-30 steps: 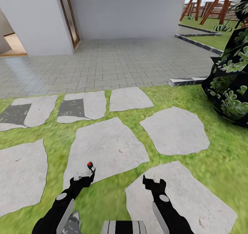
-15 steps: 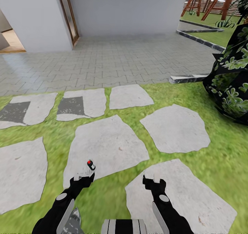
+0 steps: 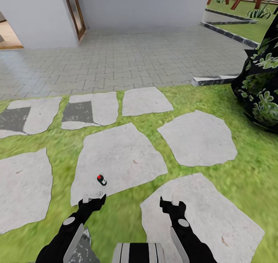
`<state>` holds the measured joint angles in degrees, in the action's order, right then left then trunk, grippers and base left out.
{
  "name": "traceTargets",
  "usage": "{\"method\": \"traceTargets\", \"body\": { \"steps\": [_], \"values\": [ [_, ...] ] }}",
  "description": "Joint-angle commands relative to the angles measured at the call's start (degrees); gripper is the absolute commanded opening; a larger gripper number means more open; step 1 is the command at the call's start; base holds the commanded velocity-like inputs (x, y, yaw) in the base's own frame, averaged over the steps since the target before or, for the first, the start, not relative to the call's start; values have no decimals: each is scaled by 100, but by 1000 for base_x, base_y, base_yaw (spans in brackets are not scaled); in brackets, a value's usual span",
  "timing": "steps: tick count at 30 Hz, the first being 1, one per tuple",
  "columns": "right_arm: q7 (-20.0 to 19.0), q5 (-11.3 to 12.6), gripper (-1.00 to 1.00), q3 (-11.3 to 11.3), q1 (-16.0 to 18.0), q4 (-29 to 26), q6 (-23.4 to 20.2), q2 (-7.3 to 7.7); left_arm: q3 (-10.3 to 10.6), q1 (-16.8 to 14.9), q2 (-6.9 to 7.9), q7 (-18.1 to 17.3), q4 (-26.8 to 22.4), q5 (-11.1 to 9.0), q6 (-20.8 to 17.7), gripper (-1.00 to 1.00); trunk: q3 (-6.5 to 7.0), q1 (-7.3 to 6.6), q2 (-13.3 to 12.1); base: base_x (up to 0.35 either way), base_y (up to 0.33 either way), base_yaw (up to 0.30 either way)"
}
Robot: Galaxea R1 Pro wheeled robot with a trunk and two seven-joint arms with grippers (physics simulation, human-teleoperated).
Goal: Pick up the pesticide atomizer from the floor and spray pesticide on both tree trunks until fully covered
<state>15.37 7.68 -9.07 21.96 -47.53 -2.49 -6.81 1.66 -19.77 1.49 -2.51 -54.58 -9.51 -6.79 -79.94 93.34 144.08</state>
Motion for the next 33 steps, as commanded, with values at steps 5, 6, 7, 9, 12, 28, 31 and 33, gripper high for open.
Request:
{"method": "traceTargets", "body": {
  "steps": [5,6,7,9,12,28,31,33],
  "values": [
    [49,46,100,-27,2,-10,-24,4,10,-1,8,-10,-15,-60,-33,100,-28,1,3,0,0,0],
    [51,41,100,-28,2,-10,-24,4,10,-1,9,-11,-16,-60,-33,100,-31,1,3,0,0,0],
    [51,37,100,-27,2,-10,-24,4,10,-1,9,-11,-18,-60,-33,100,-35,1,3,0,0,0],
    [52,32,100,-28,2,-10,-24,4,10,-1,9,-12,-21,-60,-33,100,-46,1,3,0,0,0],
    [53,22,100,-27,2,-10,-24,4,10,-1,9,-12,-19,-60,-33,100,-68,1,3,0,0,0],
    [54,6,100,-30,2,-10,-24,4,10,-1,9,-13,-26,-60,-33,100,-247,7,6,0,0,0],
    [54,6,100,-31,2,-10,-24,4,10,-1,9,-13,-26,-60,-33,100,-325,14,10,0,0,0],
    [54,6,100,-32,2,-10,-24,4,10,-1,9,-13,-26,-60,-33,100,-372,19,13,0,0,0]
  ]
}}
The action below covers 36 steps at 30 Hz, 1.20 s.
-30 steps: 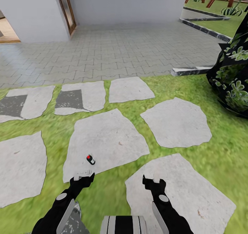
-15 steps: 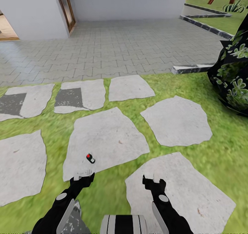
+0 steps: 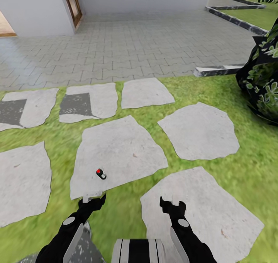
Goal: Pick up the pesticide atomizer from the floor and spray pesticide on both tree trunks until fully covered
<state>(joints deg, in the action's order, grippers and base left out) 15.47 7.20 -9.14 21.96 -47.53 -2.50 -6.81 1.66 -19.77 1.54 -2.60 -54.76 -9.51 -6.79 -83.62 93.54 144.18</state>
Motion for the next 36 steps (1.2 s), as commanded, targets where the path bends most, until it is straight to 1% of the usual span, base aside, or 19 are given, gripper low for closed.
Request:
{"method": "traceTargets", "body": {
  "steps": [1,2,11,23,34,36],
  "values": [
    [44,52,100,-25,2,-10,-23,4,10,-1,5,-2,-8,-60,-33,100,-28,1,3,0,0,0],
    [44,53,100,-25,2,-10,-23,4,10,-1,5,-3,-8,-60,-33,100,-51,4,4,0,0,0],
    [49,46,100,-26,2,-10,-24,4,6,-1,5,2,-8,-60,-25,100,-58,4,4,0,0,0],
    [53,45,100,-26,2,-10,-26,4,1,2,5,3,-8,-59,-24,100,-146,4,4,0,0,0],
    [53,45,100,-26,2,-10,-29,4,1,0,5,5,-2,-60,-20,100,-184,4,4,0,0,0],
    [53,45,100,-26,2,-6,-31,4,1,2,5,5,5,-57,53,100,-194,4,4,0,0,0]
  ]
}}
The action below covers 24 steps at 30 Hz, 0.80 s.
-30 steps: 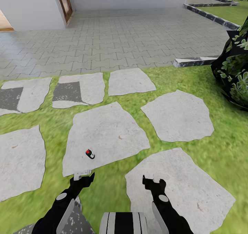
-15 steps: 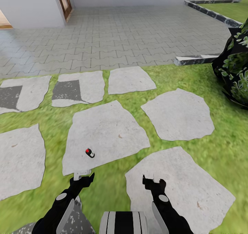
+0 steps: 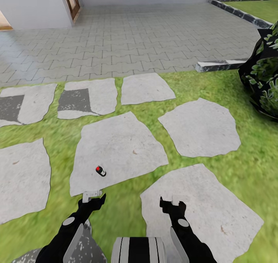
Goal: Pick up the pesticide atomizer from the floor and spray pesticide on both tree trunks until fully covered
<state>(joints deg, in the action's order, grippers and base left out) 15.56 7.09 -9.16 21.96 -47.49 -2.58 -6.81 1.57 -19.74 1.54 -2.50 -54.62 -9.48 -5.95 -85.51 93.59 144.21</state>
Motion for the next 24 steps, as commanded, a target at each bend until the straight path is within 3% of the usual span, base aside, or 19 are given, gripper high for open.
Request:
{"method": "traceTargets", "body": {
  "steps": [1,12,24],
  "values": [
    [44,55,100,-25,1,-11,-23,4,10,-1,5,-5,-4,-59,16,100,-7,-1,1,0,0,0],
    [44,55,100,-25,1,-6,-15,0,118,21,9,215,71,-37,1031,100,-16,-1,1,0,0,0],
    [44,55,100,-25,1,-6,-18,-2,377,31,5,251,73,-47,1262,100,-16,-1,1,1,0,0]
  ]
}}
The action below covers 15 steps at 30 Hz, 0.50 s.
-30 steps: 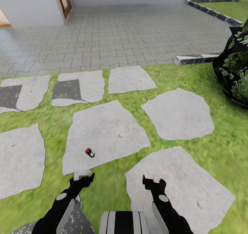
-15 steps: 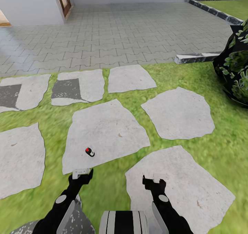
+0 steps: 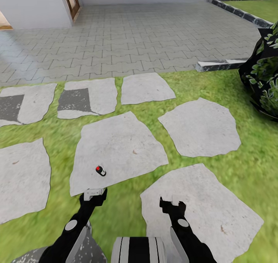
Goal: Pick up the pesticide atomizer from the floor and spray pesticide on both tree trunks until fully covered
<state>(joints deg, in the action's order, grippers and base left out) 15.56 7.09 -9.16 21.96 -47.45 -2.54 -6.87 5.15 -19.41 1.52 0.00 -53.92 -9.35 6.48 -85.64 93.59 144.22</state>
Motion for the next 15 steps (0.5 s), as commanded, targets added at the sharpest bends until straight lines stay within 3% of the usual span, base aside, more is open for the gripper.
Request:
{"method": "traceTargets", "body": {
  "steps": [1,8,15],
  "values": [
    [44,55,100,-26,1,-10,-21,3,29,-2,6,26,0,-63,25,100,-3,-1,1,49,0,0],
    [44,55,100,-26,1,-11,-19,3,44,-2,6,168,-4,-66,37,100,-3,-1,1,125,0,0],
    [44,55,100,-25,1,-10,-26,2,47,-2,6,206,-1,-72,45,100,-3,-1,1,27,0,0]
  ]
}}
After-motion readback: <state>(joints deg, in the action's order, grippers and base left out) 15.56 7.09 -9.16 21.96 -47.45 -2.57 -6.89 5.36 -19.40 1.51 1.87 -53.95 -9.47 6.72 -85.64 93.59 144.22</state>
